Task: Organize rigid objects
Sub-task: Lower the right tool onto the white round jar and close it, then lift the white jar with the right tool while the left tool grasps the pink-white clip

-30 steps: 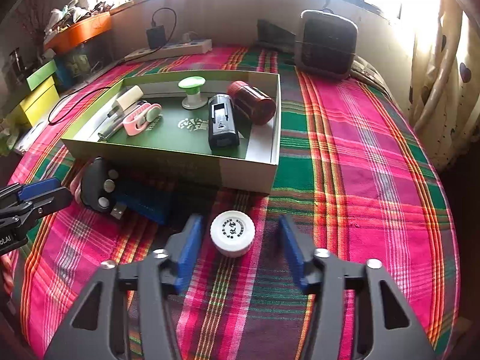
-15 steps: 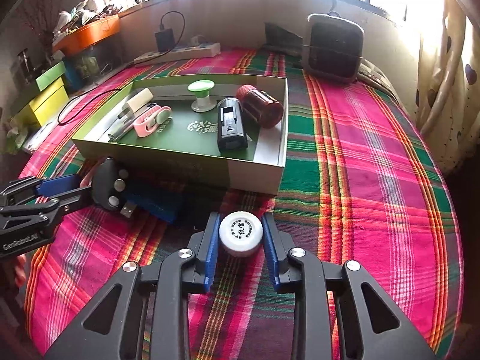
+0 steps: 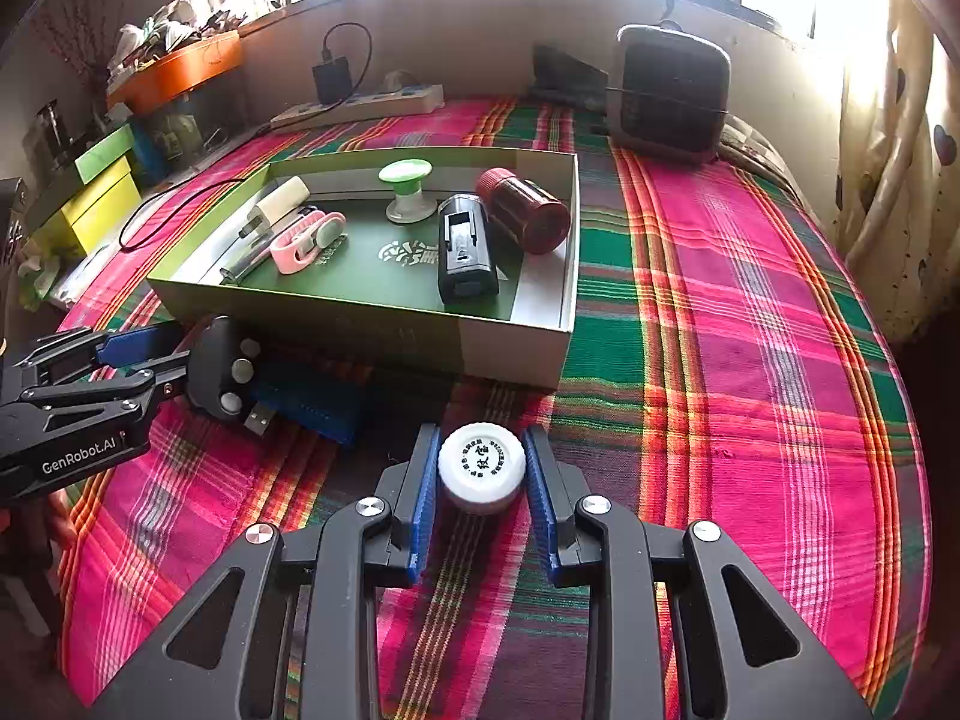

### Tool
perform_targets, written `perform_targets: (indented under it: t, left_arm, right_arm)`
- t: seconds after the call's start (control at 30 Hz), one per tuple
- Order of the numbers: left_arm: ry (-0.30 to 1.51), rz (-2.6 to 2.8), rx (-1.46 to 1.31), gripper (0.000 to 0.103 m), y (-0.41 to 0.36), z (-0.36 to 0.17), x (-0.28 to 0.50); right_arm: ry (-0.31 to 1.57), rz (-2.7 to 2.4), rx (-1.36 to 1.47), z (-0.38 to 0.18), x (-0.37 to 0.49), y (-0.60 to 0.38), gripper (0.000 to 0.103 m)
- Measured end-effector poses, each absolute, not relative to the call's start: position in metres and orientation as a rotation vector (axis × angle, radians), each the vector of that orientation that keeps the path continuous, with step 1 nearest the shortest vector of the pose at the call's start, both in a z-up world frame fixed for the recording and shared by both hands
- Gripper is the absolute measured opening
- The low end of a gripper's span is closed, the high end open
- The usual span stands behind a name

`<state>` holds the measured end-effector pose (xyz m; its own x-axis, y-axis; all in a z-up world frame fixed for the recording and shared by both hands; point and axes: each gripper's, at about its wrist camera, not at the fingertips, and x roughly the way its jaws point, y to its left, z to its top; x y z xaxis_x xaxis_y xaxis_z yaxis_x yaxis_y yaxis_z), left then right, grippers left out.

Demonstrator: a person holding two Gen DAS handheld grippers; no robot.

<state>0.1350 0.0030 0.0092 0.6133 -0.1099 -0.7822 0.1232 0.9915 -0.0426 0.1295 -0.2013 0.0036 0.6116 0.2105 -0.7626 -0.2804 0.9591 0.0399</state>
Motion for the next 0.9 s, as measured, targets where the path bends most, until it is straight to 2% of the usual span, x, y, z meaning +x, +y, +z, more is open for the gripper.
perform_targets:
  t: [0.23,0.37,0.57,0.9]
  left_arm:
    - [0.894,-0.130,0.016,0.047,0.003,0.009,0.133]
    - [0.889,-0.110,0.008,0.034,0.007,0.009,0.132]
    - [0.885,-0.112,-0.004,0.023,0.010,0.010,0.130]
    - [0.883,-0.114,-0.008,0.023,0.011,0.010,0.129]
  right_arm:
    - [0.865,0.281,-0.089,0.004,0.129,-0.201,0.029]
    - [0.864,0.276,-0.090,0.004,0.128,-0.200,0.029]
    - [0.866,0.271,-0.088,0.004,0.129,-0.201,0.029]
    - [0.867,0.271,-0.091,0.004,0.129,-0.201,0.029]
